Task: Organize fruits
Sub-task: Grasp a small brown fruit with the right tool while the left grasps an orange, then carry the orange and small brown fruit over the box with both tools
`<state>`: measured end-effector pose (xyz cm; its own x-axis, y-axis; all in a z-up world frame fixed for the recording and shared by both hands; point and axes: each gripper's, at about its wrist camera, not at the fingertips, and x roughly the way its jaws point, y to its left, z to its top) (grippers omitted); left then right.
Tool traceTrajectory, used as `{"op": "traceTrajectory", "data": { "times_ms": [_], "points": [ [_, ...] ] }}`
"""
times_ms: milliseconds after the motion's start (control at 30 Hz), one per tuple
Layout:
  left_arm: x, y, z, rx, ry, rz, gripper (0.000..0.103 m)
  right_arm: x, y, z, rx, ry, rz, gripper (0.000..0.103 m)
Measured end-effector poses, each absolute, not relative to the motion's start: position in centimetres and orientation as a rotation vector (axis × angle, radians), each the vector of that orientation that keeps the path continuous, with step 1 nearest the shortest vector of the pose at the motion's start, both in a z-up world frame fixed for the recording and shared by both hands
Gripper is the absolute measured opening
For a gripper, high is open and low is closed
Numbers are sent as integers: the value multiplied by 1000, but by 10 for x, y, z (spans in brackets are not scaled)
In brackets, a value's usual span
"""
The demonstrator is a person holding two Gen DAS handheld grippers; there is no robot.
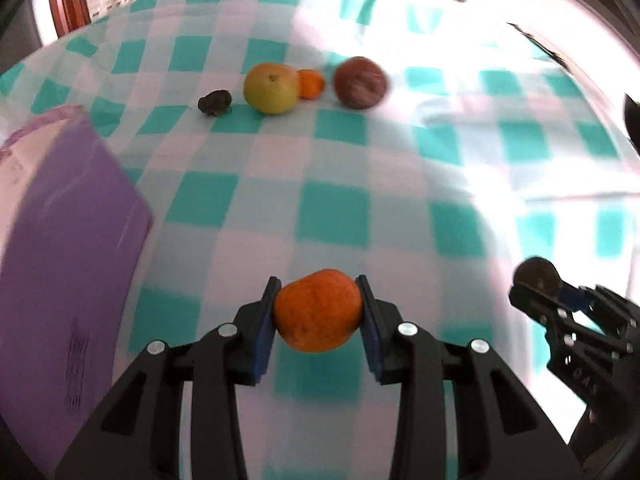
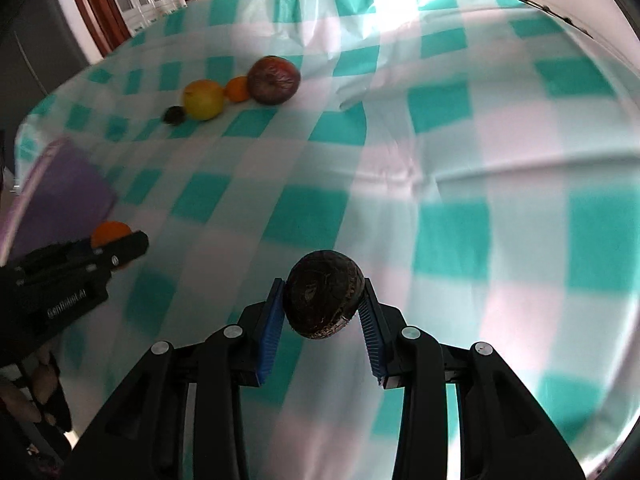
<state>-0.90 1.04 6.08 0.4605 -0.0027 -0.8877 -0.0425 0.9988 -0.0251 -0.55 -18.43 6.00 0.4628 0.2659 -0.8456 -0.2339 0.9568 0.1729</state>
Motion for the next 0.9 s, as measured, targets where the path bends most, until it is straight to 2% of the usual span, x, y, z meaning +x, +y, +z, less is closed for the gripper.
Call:
{"op": "traceTrajectory", "data": {
  "times_ms": [233, 433, 900],
  "points": [
    [-92, -45, 111, 67, 979, -14, 38, -61, -207, 114, 37, 935, 376, 37],
    [-114, -47, 142, 93, 895, 12, 38, -95, -210, 150, 8, 835, 431, 37],
    [-153, -3, 161, 53, 863, 127, 38, -115, -173, 162, -39, 818, 515, 37]
  ]
}}
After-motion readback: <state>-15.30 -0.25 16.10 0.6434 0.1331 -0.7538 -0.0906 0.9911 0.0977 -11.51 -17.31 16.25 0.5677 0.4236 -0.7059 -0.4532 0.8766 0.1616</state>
